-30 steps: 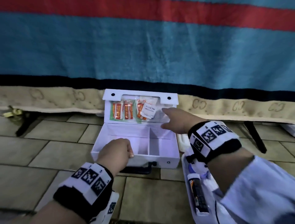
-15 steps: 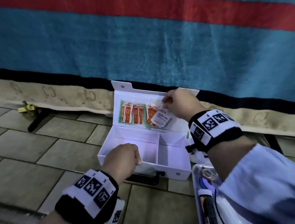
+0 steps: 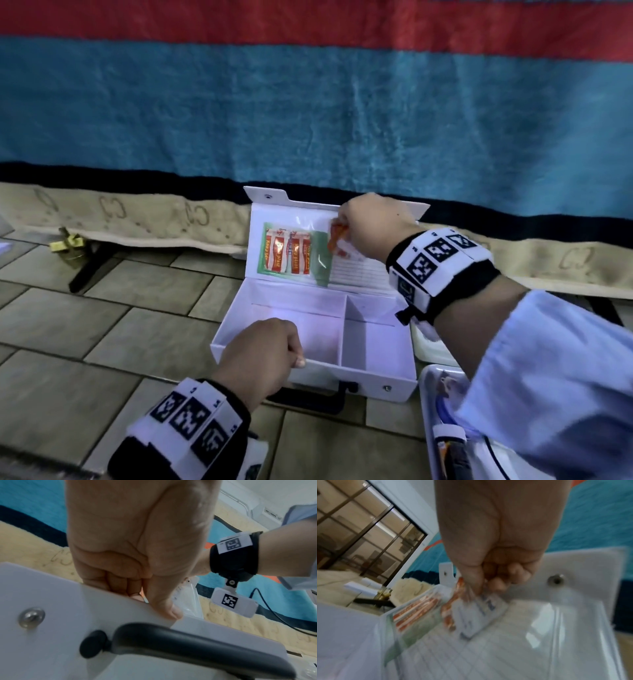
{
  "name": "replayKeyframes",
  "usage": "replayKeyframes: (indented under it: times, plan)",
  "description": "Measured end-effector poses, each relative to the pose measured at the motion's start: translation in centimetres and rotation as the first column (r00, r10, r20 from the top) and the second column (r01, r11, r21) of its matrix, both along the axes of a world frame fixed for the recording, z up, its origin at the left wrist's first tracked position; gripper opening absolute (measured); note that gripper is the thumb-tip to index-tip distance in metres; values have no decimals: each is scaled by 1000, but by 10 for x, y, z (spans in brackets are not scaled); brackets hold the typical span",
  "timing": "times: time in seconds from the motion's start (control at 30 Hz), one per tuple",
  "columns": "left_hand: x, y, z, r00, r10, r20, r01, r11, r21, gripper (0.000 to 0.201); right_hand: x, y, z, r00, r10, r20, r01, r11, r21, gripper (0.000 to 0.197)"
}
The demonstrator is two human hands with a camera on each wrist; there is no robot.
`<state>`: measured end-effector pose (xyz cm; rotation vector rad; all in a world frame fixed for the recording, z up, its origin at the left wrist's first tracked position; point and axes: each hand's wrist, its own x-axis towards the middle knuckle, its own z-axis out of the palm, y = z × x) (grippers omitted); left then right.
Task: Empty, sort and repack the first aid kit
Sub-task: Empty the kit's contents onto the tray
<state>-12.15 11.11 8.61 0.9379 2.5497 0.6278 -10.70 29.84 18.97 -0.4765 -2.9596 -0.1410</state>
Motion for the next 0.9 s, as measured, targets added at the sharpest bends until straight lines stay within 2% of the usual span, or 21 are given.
replayKeyframes:
  times: [0.13, 0.2, 0.23, 0.27, 0.33, 0.4, 0.47, 0.5, 0.57, 0.67, 0.83, 0.9]
  plan:
    - [3, 0, 8, 1000, -21, -15, 20, 1000, -21, 26, 41, 15, 15, 946, -59, -317, 20, 992, -126, 18]
    - [9, 7, 17, 993, -64, -97, 51, 989, -138, 18, 72, 29, 16, 885, -175, -431, 52, 958, -282, 12]
    - [14, 12, 25, 987, -68, -147, 45, 987, -154, 12, 88, 38, 14, 854, -258, -452, 68, 916, -395, 12]
    - [19, 20, 32, 983, -54, -174, 38, 995, -94, 12, 106, 45, 9, 829, -335, -447, 68, 855, -515, 19]
    - [38, 41, 51, 995, -36, -90, 52, 983, 178, 14, 142, 54, -3, 798, -445, -407, 7, 681, -732, 21]
    - [64, 69, 70, 991, -118, 60, 82, 901, 427, 9, 177, 52, -14, 778, -522, -350, -34, 521, -853, 16]
    - [90, 94, 76, 934, -278, 224, 113, 825, 554, 24, 209, 49, -26, 771, -566, -291, 0, 457, -889, 17]
    - [102, 105, 75, 890, -355, 285, 141, 810, 570, 31, 224, 47, -32, 770, -581, -266, 36, 455, -890, 17]
    - [126, 123, 69, 795, -480, 371, 212, 793, 572, 31, 252, 42, -42, 745, -618, -251, 61, 438, -897, 16]
    - [152, 139, 55, 667, -566, 485, 238, 779, 580, 29, 285, 29, -58, 621, -731, -283, -17, 349, -937, 16]
    - [169, 148, 32, 659, -598, 457, 316, 771, 553, 27, 312, 5, -80, 433, -871, -232, -89, 215, -973, 32]
    - [168, 148, 27, 671, -581, 461, 297, 780, 551, 26, 320, 0, -84, 348, -910, -226, -62, 218, -974, 28]
